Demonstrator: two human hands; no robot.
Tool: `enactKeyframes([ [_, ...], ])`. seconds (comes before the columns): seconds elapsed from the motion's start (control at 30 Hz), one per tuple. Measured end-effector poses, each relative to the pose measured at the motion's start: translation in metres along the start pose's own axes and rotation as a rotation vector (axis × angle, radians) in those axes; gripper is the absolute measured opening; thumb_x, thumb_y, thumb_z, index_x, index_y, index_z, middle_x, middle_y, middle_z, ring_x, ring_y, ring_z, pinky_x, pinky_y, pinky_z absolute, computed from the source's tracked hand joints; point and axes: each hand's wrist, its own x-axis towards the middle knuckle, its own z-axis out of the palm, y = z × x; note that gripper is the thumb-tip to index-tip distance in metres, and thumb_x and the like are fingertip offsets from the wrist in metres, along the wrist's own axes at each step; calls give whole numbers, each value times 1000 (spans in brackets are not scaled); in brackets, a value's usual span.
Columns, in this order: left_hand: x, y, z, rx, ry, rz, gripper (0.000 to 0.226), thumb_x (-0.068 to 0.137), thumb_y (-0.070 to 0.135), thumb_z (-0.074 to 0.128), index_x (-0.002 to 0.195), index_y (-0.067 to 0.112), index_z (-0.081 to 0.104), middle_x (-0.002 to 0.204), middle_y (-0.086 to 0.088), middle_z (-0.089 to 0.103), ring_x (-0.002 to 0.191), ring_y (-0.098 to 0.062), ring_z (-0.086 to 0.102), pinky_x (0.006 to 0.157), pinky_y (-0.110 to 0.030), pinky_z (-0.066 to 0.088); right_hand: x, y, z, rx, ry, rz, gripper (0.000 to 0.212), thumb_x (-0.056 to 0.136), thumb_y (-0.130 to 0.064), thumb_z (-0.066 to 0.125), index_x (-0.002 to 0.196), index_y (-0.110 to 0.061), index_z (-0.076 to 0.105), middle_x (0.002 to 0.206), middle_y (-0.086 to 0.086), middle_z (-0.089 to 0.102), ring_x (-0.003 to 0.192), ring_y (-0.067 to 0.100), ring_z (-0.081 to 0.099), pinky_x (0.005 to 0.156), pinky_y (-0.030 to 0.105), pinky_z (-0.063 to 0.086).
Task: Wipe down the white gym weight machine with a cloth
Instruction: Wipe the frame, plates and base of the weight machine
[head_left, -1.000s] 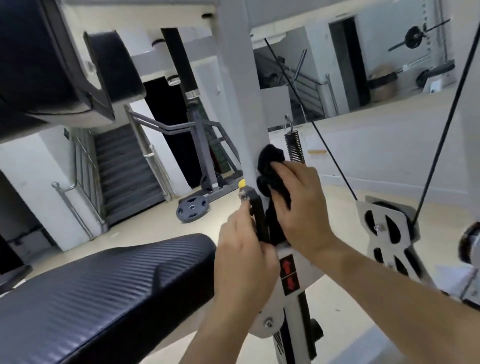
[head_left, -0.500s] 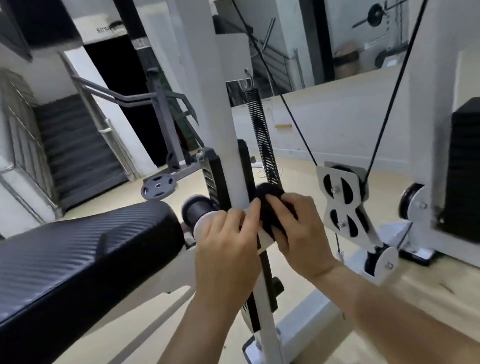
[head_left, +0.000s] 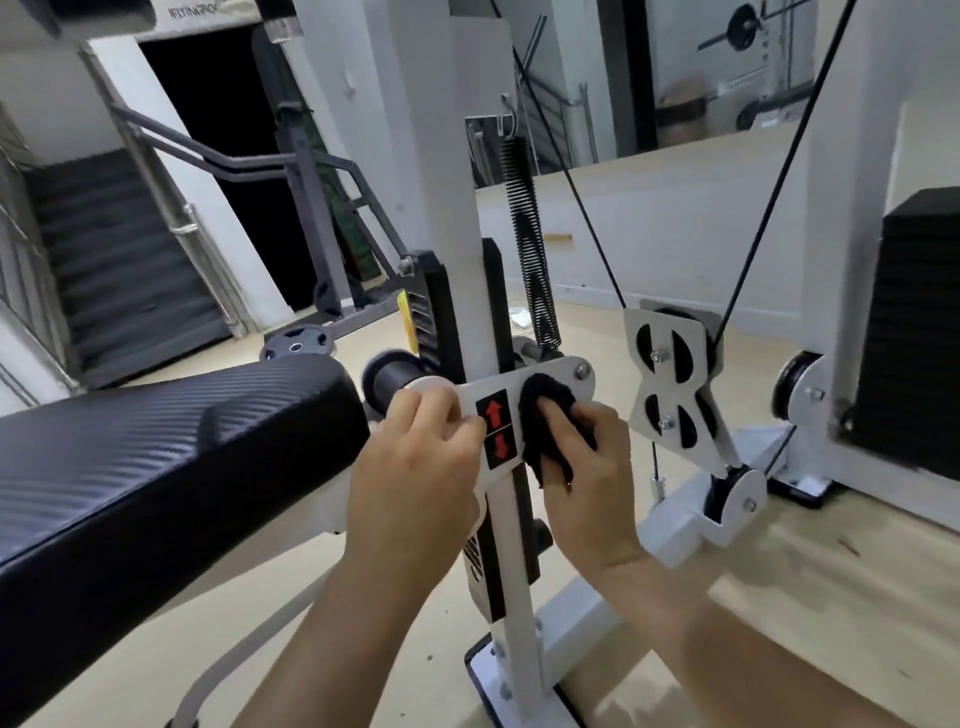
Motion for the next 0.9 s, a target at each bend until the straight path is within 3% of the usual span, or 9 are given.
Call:
enactKeyframes([
  [0.13, -10, -4, -1, 1, -81, 26, 45, 44, 11, 92, 85, 9, 75, 98, -9, 64, 91, -28, 58, 56, -32, 53, 5, -13, 7, 267, 146, 295, 42, 90, -13, 50, 130, -21, 58, 110, -13, 41, 103, 5, 49, 91, 12, 43],
  [0.23, -13, 0, 5, -22, -102, 8, 46, 47, 8, 88, 91, 9, 75, 99, -10, 66, 90, -31, 62, 52, -34, 54, 28, -1, -4, 205, 146, 259, 45, 88, -4, 50, 130, -19, 59, 117, -8, 42, 101, -3, 44, 92, 1, 37],
  [0.33, -17, 10, 19, -41, -102, 36, 38, 60, 0, 74, 96, 11, 73, 103, -10, 67, 82, -30, 62, 51, -36, 51, 8, 2, 3, 202, 21, 272, 52, 91, 6, 49, 137, -19, 53, 120, -5, 42, 102, 0, 47, 92, 6, 40],
  [0.47, -18, 14, 31, -29, -43, 109, 34, 71, 0, 60, 100, 12, 72, 103, -8, 67, 75, -27, 59, 52, -34, 46, -66, -12, 4, 391, -238, 417, 48, 98, -1, 46, 134, -33, 49, 124, -6, 43, 97, 7, 59, 82, 10, 46],
  [0.57, -17, 10, 35, -65, -27, 77, 36, 69, -2, 60, 100, 12, 71, 101, -7, 65, 76, -27, 58, 52, -34, 45, -38, -7, -8, 353, -33, 388, 43, 95, -19, 49, 135, -36, 50, 121, -21, 37, 110, -7, 49, 89, 2, 37],
  [0.67, -21, 11, 39, -50, -42, 95, 36, 71, -2, 65, 104, 11, 71, 104, -9, 65, 81, -29, 60, 56, -36, 49, 24, -4, -4, 244, 69, 361, 51, 99, -28, 41, 149, -20, 33, 141, -11, 35, 130, -4, 37, 107, 10, 30],
  [0.73, -23, 11, 39, -33, -41, 111, 35, 73, -1, 62, 105, 12, 70, 106, -8, 65, 84, -29, 60, 60, -37, 48, 23, -9, 9, 305, -14, 285, 51, 103, -24, 36, 152, -24, 22, 147, -8, 40, 134, 5, 39, 111, 24, 35],
  [0.8, -24, 12, 40, -19, -32, 115, 34, 76, 0, 58, 106, 13, 70, 105, -7, 66, 85, -27, 61, 65, -37, 46, -19, -10, 27, 389, -163, 226, 48, 104, -23, 39, 150, -32, 26, 141, -12, 49, 130, 4, 46, 102, 18, 42],
  [0.9, -27, 19, 47, 6, -64, 120, 31, 75, 3, 50, 94, 13, 72, 98, -4, 67, 83, -25, 63, 72, -36, 43, -95, 3, 31, 288, -508, 291, 57, 98, -10, 46, 150, -20, 26, 149, 0, 41, 137, 19, 40, 109, 25, 35],
])
